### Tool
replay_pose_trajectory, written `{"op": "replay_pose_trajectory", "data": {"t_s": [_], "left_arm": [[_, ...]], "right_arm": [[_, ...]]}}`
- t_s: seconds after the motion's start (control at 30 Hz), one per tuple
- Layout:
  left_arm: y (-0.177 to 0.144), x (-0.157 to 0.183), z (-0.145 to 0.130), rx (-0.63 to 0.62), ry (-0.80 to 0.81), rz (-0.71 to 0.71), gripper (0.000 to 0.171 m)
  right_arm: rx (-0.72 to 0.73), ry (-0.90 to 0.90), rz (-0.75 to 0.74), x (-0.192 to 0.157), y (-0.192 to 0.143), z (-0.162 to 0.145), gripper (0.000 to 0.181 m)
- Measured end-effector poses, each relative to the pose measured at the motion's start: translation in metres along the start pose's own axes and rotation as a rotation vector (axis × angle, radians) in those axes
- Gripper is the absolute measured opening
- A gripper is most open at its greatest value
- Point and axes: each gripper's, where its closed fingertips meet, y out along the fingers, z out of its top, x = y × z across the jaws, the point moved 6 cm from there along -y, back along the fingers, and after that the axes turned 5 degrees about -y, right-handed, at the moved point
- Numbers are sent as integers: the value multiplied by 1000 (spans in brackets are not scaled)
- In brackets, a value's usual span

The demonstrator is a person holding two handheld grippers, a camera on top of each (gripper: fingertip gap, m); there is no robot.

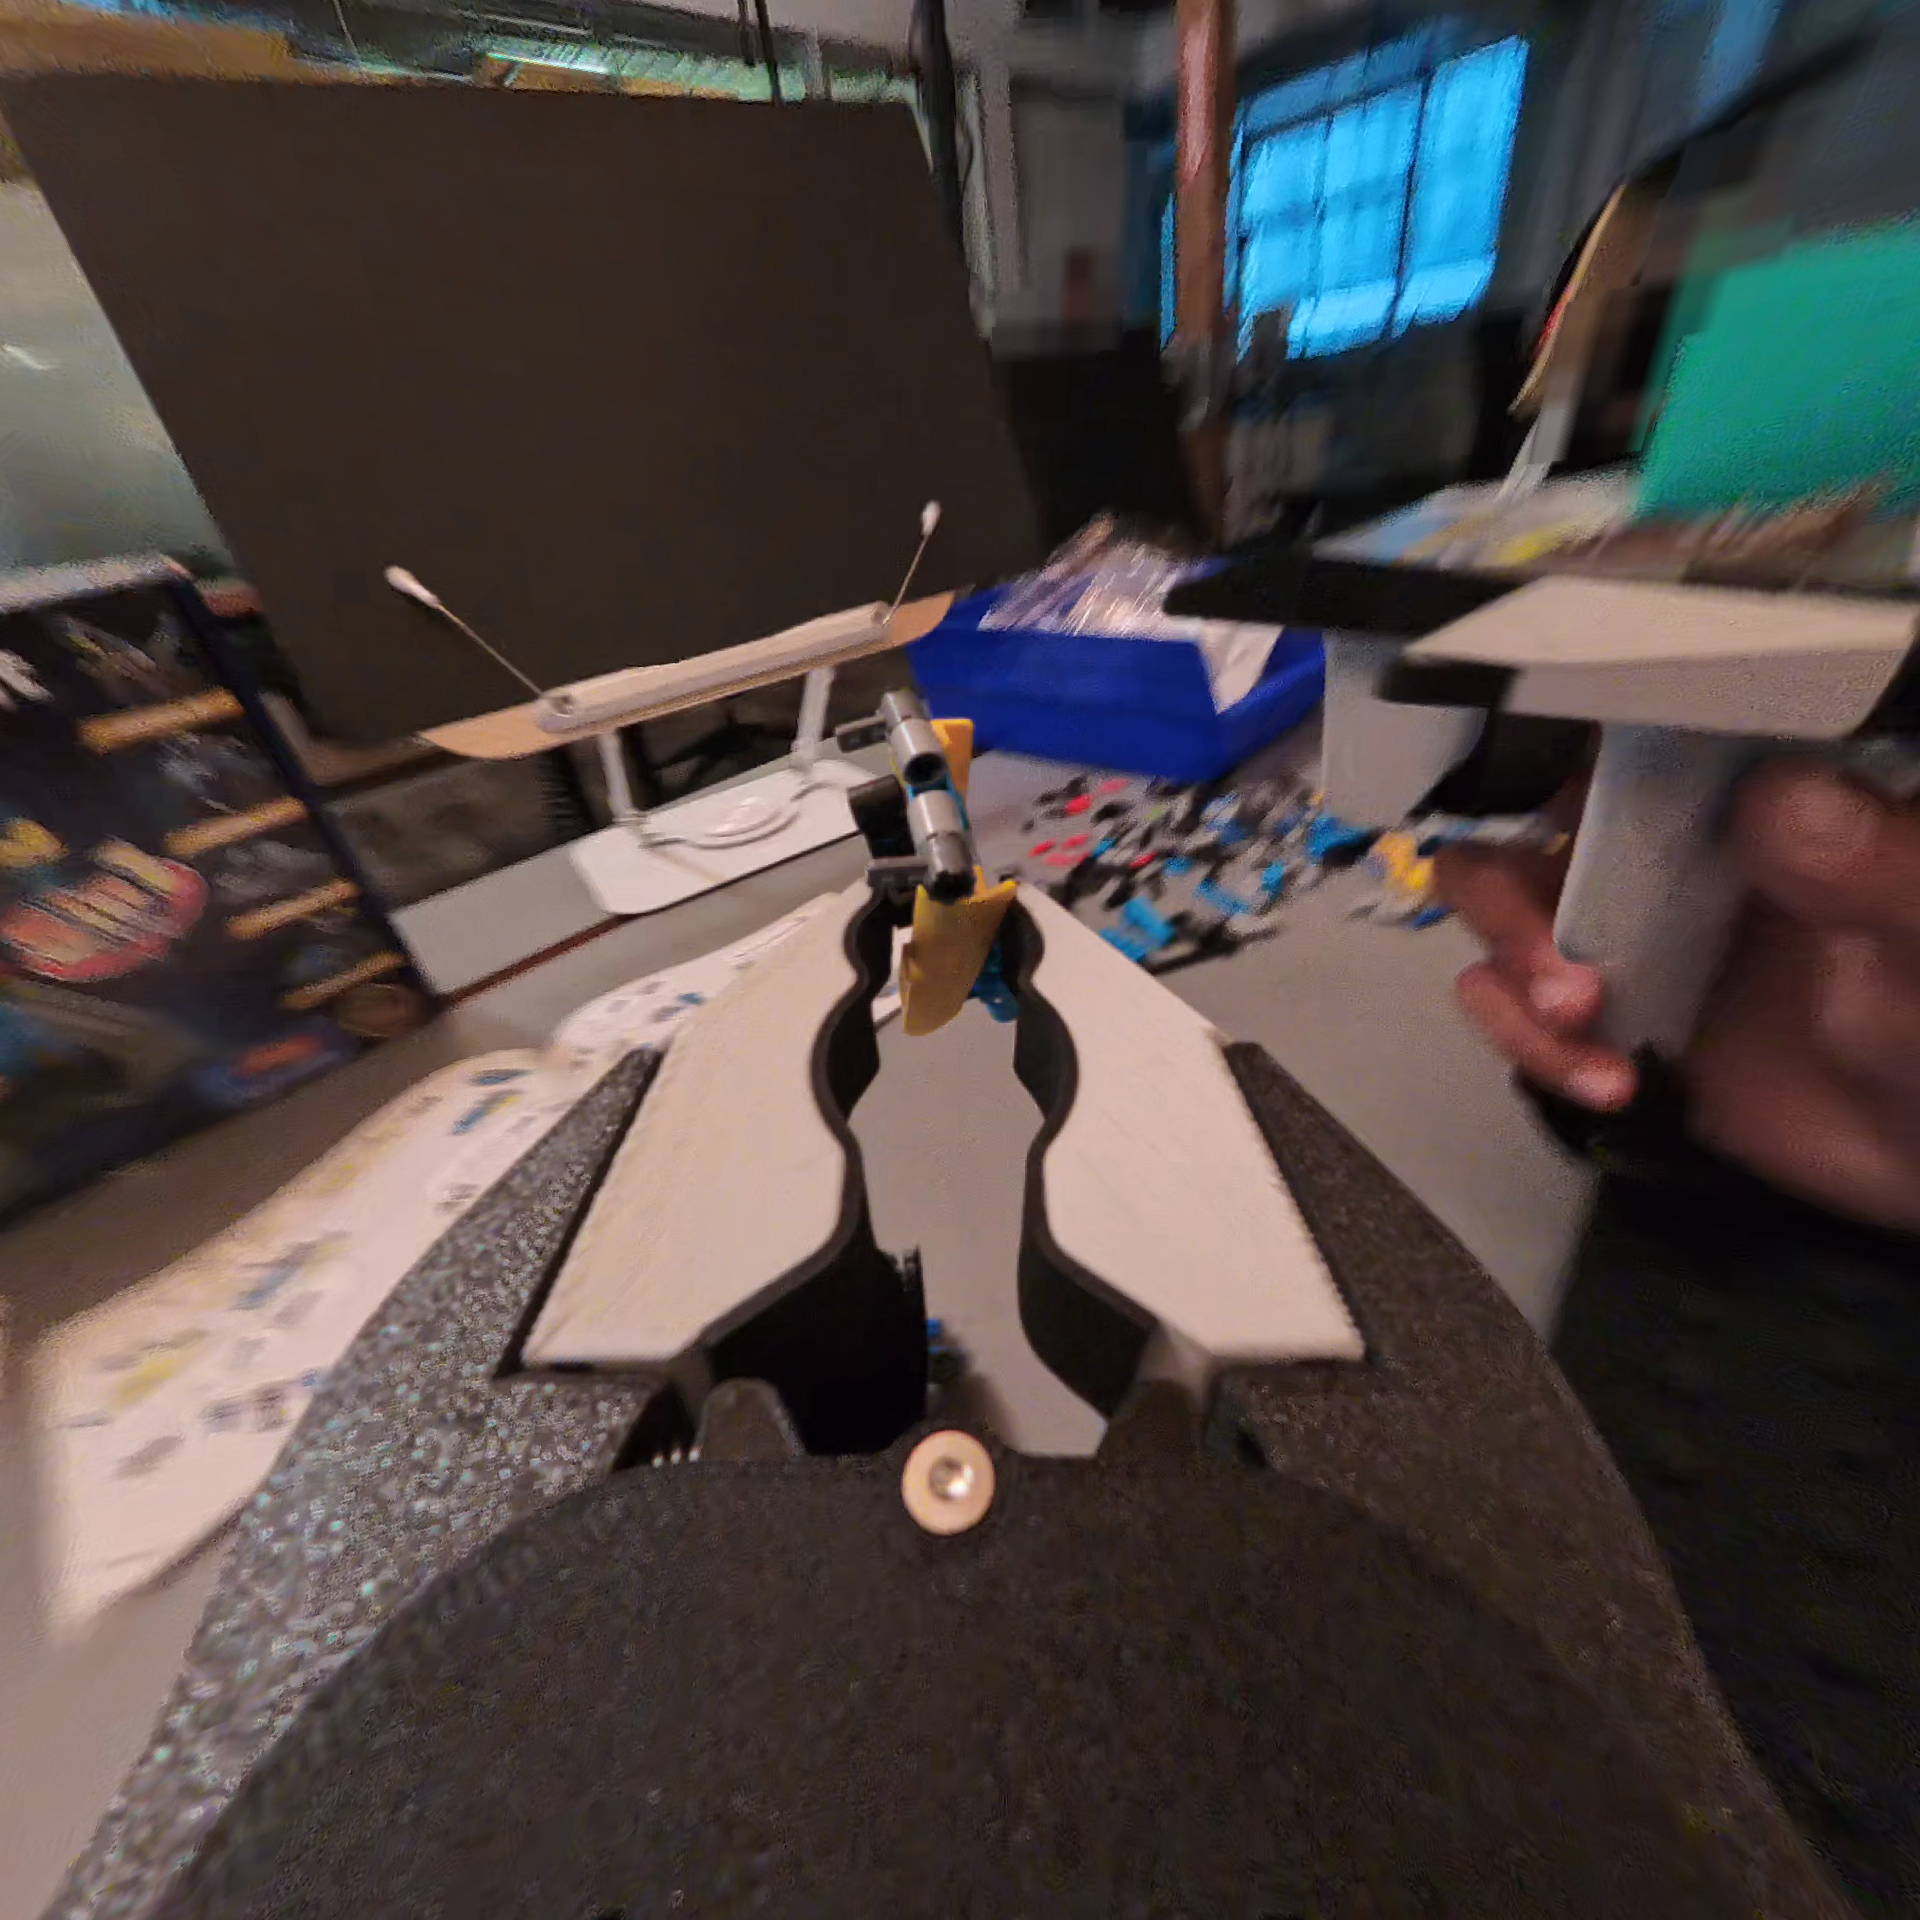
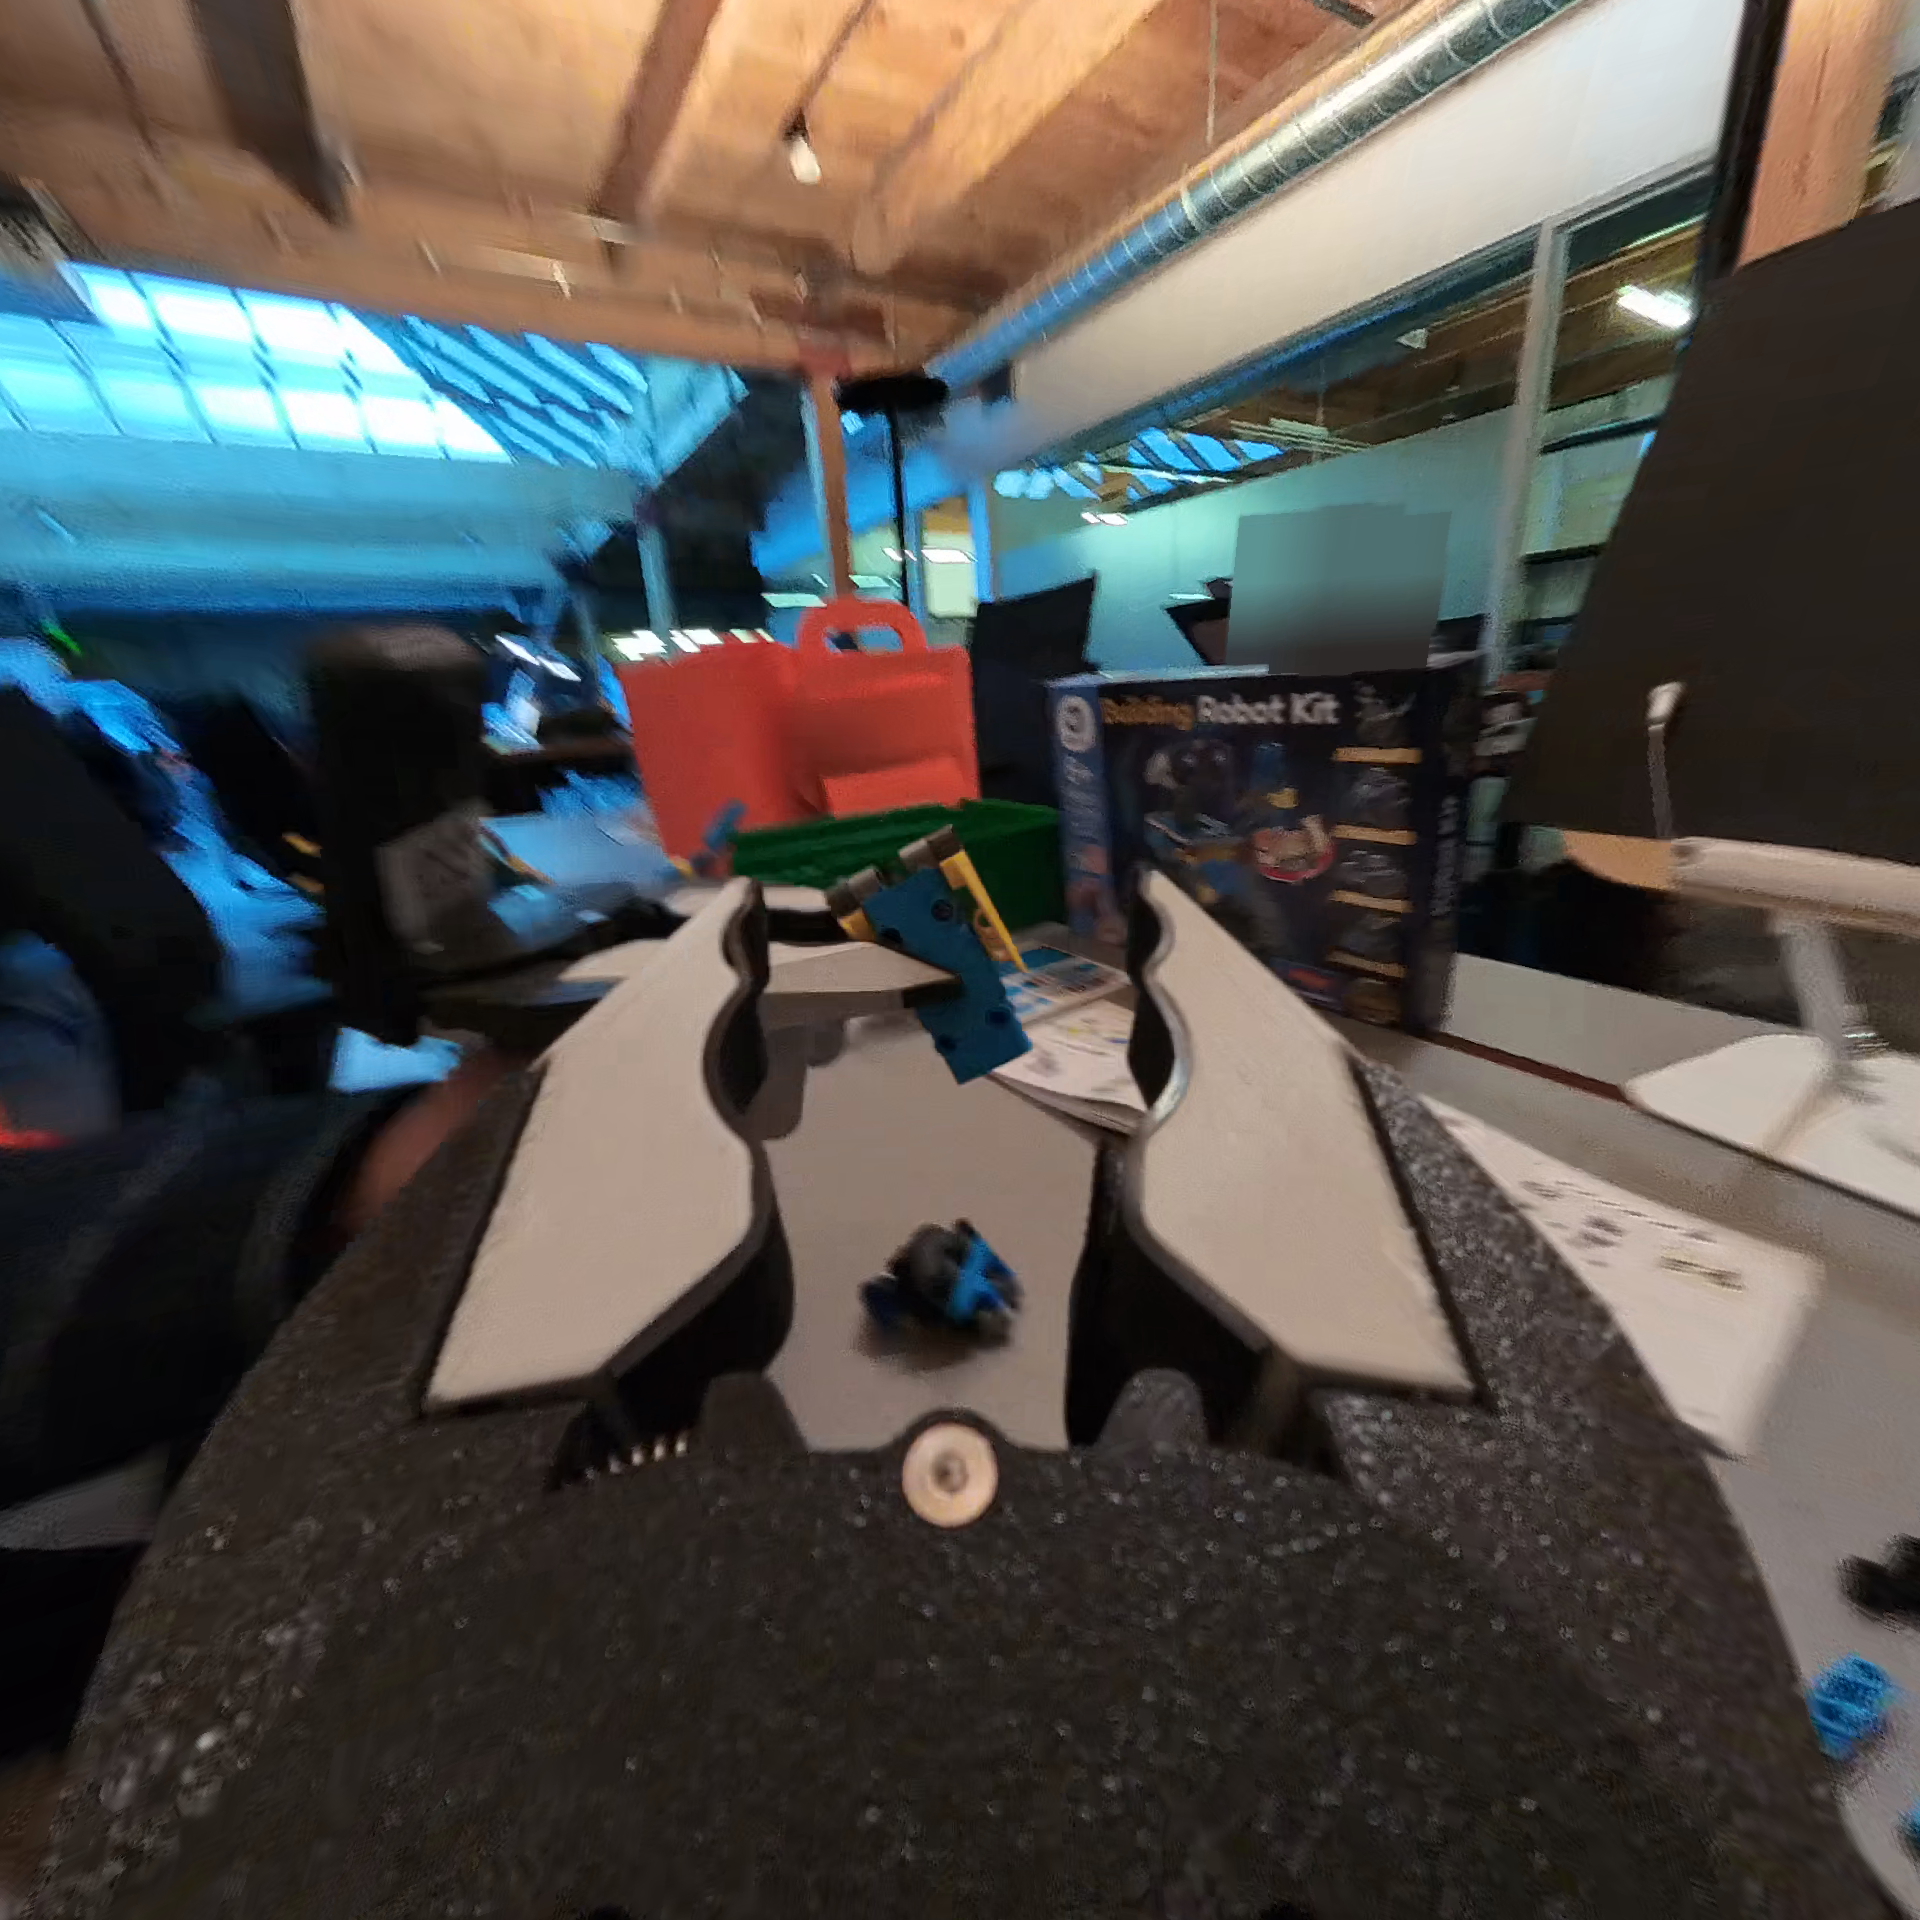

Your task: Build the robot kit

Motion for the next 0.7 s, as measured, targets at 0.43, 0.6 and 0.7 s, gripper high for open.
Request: {"op": "replay_pose_trajectory", "data": {"t_s": [0.43, 0.6, 0.7], "left_arm": [[2, 45, 2, -18, 333, 38, 19], [3, 46, 2, -15, 224, -42, 20], [2, 47, 3, -7, 174, -78, 19]], "right_arm": [[-125, -320, -56, -24, 15, -14, 44], [-111, -360, -68, -27, 15, -13, 43], [-97, -397, -79, -29, 14, -11, 42]]}}
